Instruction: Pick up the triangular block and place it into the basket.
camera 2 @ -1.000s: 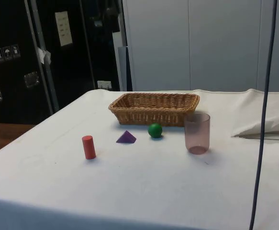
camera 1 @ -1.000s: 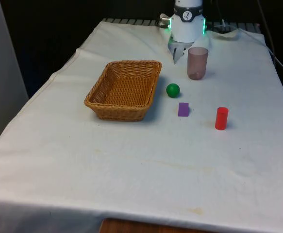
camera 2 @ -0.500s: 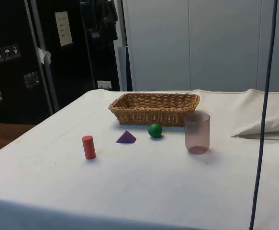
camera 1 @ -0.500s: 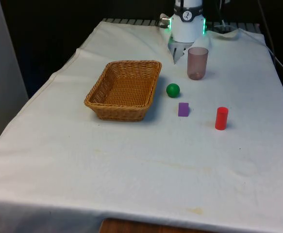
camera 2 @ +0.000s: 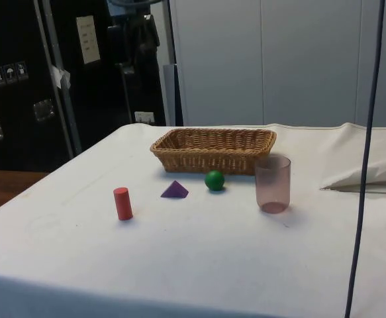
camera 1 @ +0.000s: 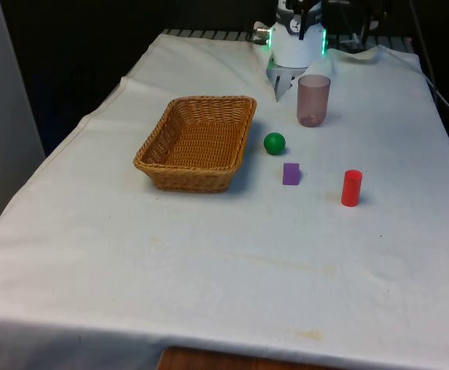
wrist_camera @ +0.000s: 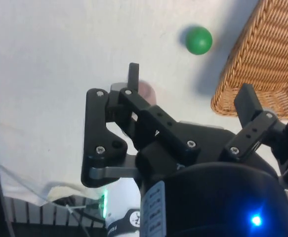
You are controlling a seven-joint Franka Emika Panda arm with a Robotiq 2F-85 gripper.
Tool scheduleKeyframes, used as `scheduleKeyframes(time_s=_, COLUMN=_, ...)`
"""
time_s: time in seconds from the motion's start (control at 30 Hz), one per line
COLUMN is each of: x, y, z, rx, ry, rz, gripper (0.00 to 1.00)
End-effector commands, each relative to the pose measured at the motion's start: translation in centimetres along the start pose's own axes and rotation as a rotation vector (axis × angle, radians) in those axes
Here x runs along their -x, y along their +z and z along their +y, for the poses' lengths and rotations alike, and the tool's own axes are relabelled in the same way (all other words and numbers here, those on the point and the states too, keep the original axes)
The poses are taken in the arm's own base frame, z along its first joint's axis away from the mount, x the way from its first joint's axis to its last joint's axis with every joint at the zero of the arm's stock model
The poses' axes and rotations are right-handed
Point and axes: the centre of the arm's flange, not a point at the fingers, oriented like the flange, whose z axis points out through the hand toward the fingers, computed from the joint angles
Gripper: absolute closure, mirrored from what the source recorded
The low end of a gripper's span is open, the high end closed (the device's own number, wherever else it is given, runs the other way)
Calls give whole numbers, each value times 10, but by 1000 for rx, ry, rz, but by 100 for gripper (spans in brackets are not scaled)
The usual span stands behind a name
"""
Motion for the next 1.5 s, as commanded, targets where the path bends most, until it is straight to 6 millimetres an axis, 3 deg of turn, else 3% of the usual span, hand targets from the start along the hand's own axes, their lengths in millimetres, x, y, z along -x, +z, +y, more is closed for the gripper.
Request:
scheduleKeyframes(time_s=0.0, x=1, y=3, z=-5, rx=9, ry=3, rz=20, gripper=0)
scheduleKeyframes(time_s=1.0, x=30, y=64, z=-14, rx=-26, ry=31, rz=117, gripper=0)
scheduleKeyframes(time_s=1.47, x=40, y=87, z=-6, rx=-27, ry=26, rz=134, gripper=0)
